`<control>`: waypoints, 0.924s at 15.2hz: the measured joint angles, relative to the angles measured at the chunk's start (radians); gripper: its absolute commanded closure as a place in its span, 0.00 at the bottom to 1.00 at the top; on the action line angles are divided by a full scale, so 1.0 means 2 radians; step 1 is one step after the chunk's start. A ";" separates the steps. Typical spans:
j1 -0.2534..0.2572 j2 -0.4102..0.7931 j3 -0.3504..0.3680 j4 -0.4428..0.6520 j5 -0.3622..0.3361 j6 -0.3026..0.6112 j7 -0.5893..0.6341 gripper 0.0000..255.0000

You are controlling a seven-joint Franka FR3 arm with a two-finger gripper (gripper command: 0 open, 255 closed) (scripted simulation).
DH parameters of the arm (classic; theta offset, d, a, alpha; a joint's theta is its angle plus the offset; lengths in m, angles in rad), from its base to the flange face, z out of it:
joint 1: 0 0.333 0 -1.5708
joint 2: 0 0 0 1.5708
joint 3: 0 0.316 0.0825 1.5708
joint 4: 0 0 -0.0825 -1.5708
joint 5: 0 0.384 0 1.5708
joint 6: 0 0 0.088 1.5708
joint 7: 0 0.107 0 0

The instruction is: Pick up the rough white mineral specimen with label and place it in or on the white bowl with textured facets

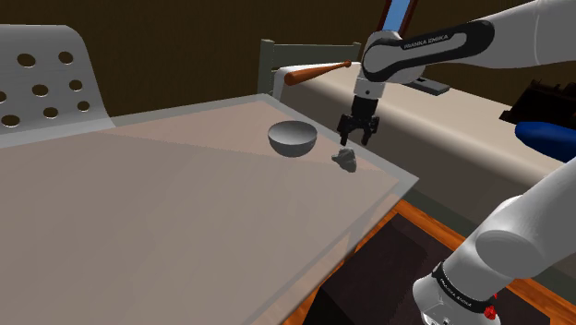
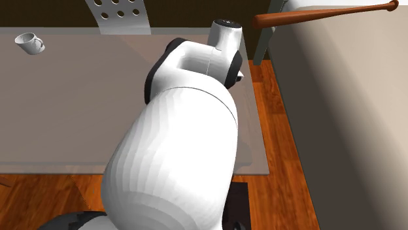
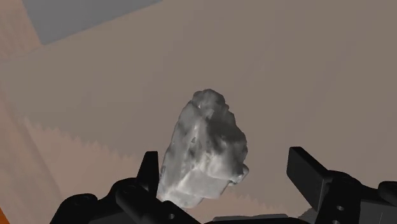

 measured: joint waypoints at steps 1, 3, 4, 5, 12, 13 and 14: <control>-0.001 0.009 -0.001 0.002 0.001 0.007 0.001 0.00; -0.002 0.013 -0.002 -0.007 0.003 0.020 0.001 0.00; -0.002 0.017 -0.002 -0.010 0.003 0.027 0.000 0.00; -0.001 0.017 -0.002 -0.016 0.004 0.033 0.001 0.00; 0.000 0.023 0.000 -0.036 0.006 0.059 0.000 0.00; 0.000 0.023 0.000 -0.036 0.006 0.059 0.000 0.00; 0.000 0.023 0.000 -0.036 0.006 0.059 0.000 0.00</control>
